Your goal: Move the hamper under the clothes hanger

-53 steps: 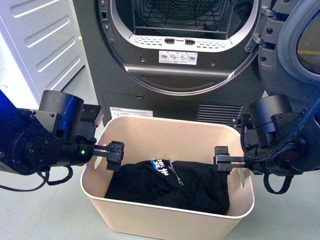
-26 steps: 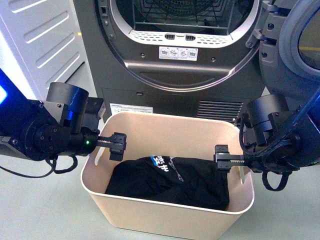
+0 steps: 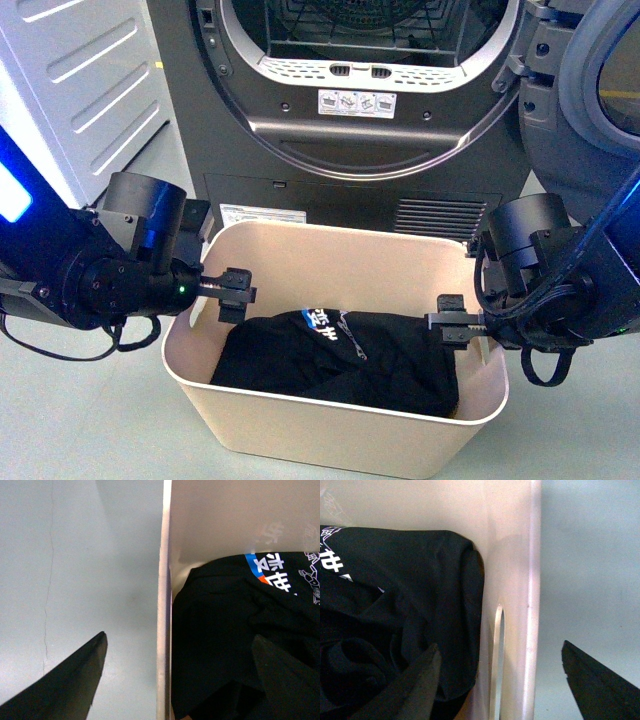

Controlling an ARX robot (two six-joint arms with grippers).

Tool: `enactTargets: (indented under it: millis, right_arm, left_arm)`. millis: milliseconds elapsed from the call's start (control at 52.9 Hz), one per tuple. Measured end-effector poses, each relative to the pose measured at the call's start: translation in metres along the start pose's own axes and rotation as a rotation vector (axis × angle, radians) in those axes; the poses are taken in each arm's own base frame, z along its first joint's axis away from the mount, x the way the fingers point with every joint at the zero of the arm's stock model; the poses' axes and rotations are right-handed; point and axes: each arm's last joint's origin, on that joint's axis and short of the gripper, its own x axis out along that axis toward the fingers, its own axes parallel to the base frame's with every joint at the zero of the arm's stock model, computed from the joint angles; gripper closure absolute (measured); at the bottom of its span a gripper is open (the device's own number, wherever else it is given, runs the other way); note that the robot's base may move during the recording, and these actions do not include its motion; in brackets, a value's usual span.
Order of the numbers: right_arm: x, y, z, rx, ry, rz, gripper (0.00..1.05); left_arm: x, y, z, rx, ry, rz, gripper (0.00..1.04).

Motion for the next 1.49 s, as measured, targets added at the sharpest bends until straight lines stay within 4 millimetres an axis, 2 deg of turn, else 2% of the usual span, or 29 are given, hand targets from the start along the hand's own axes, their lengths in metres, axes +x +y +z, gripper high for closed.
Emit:
enactTargets:
  millis: [132, 170, 378, 416, 454, 700, 851, 1154, 1495]
  right_arm:
    - [0.000, 0.001, 0.000, -0.004, -0.001, -0.008, 0.59]
    - [0.000, 0.002, -0.001, -0.004, -0.001, -0.008, 0.62]
    - [0.002, 0.003, -0.003, -0.005, 0.007, -0.009, 1.02]
    - [0.002, 0.004, -0.002, 0.001, 0.006, -0.009, 1.03]
    - [0.002, 0.004, -0.002, 0.004, 0.007, -0.009, 1.02]
    - [-0.001, 0.005, -0.001, 0.007, 0.009, -0.010, 1.02]
    - [-0.011, 0.004, 0.001, 0.008, 0.001, -0.011, 1.02]
    - [-0.037, 0.002, 0.017, 0.013, -0.052, 0.001, 1.02]
    - [-0.040, 0.005, 0.007, 0.001, -0.040, 0.007, 1.02]
  left_arm:
    - [0.001, -0.003, -0.002, 0.000, 0.001, 0.003, 0.44]
    - [0.001, -0.004, -0.002, 0.000, 0.003, 0.002, 0.48]
    - [0.003, -0.008, -0.008, -0.009, 0.016, 0.014, 0.88]
    - [0.003, -0.007, -0.008, -0.013, 0.016, 0.015, 0.97]
    - [0.004, -0.007, -0.008, -0.016, 0.015, 0.015, 1.01]
    - [0.001, -0.003, -0.007, -0.024, 0.018, 0.018, 1.01]
    - [-0.007, 0.001, -0.008, -0.028, 0.032, 0.017, 1.01]
    - [-0.032, 0.008, 0.020, -0.039, -0.032, 0.012, 1.01]
    - [-0.039, 0.008, 0.020, -0.033, -0.032, 0.016, 1.01]
